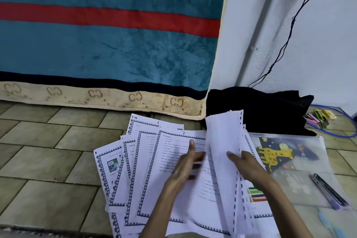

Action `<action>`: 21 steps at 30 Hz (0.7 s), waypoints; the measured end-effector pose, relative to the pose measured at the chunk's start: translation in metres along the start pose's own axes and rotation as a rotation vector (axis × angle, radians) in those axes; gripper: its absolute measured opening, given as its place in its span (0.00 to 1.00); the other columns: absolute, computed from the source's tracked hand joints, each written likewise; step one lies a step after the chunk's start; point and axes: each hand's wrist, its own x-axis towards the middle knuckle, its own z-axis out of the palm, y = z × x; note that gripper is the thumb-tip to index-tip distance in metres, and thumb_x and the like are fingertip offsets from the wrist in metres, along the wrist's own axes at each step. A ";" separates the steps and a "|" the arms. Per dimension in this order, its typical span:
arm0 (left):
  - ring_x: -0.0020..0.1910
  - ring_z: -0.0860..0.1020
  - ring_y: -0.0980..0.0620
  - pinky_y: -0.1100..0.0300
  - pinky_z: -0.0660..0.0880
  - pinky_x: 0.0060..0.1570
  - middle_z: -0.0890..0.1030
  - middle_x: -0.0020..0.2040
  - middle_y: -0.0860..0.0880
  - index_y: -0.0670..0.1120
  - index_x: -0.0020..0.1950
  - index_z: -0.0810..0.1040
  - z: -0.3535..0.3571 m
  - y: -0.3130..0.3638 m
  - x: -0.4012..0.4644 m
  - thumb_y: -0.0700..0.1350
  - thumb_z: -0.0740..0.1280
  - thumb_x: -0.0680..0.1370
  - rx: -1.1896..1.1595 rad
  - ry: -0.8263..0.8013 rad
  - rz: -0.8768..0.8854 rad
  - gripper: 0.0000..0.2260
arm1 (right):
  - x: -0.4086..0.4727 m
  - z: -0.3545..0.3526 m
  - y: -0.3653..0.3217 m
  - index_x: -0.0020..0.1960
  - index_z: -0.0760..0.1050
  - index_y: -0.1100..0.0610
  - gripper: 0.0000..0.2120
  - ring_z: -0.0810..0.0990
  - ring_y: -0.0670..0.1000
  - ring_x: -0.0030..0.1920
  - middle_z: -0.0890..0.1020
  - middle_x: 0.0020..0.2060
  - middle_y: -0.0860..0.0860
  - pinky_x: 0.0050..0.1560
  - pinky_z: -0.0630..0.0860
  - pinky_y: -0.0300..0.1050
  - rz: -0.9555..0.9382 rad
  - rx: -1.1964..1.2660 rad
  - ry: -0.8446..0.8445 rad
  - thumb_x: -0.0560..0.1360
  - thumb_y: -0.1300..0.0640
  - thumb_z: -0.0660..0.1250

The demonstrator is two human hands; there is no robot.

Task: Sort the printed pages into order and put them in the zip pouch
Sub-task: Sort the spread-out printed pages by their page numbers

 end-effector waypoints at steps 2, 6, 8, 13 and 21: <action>0.60 0.74 0.53 0.51 0.65 0.60 0.79 0.58 0.55 0.54 0.56 0.80 0.020 0.004 -0.004 0.68 0.36 0.74 -0.110 -0.145 -0.009 0.37 | -0.004 0.002 -0.004 0.52 0.73 0.53 0.14 0.78 0.50 0.41 0.78 0.40 0.49 0.34 0.70 0.41 0.041 0.096 -0.053 0.79 0.44 0.56; 0.57 0.78 0.55 0.54 0.70 0.59 0.81 0.52 0.58 0.55 0.55 0.79 0.037 0.003 -0.008 0.82 0.44 0.57 -0.140 -0.103 0.042 0.45 | 0.004 0.006 0.000 0.51 0.76 0.51 0.10 0.77 0.47 0.34 0.80 0.37 0.49 0.29 0.71 0.38 -0.038 -0.010 -0.006 0.76 0.46 0.63; 0.60 0.77 0.53 0.56 0.72 0.57 0.81 0.55 0.54 0.54 0.55 0.79 0.020 -0.004 -0.005 0.78 0.54 0.63 0.014 0.159 0.111 0.36 | 0.009 0.008 0.003 0.49 0.75 0.57 0.05 0.73 0.49 0.28 0.76 0.31 0.49 0.26 0.68 0.38 -0.058 -0.092 0.050 0.77 0.56 0.63; 0.71 0.60 0.41 0.44 0.63 0.65 0.59 0.73 0.41 0.45 0.72 0.60 -0.040 -0.022 -0.005 0.49 0.60 0.79 0.718 0.626 -0.200 0.23 | 0.010 0.017 -0.002 0.43 0.72 0.60 0.05 0.72 0.49 0.26 0.74 0.29 0.51 0.23 0.67 0.37 -0.068 -0.137 0.064 0.77 0.62 0.60; 0.58 0.76 0.47 0.48 0.71 0.61 0.80 0.58 0.51 0.52 0.54 0.82 -0.038 -0.011 -0.005 0.69 0.44 0.74 -0.025 0.112 -0.036 0.33 | 0.007 0.029 -0.020 0.52 0.75 0.61 0.15 0.77 0.51 0.32 0.77 0.33 0.53 0.27 0.73 0.40 0.004 -0.123 -0.002 0.78 0.49 0.60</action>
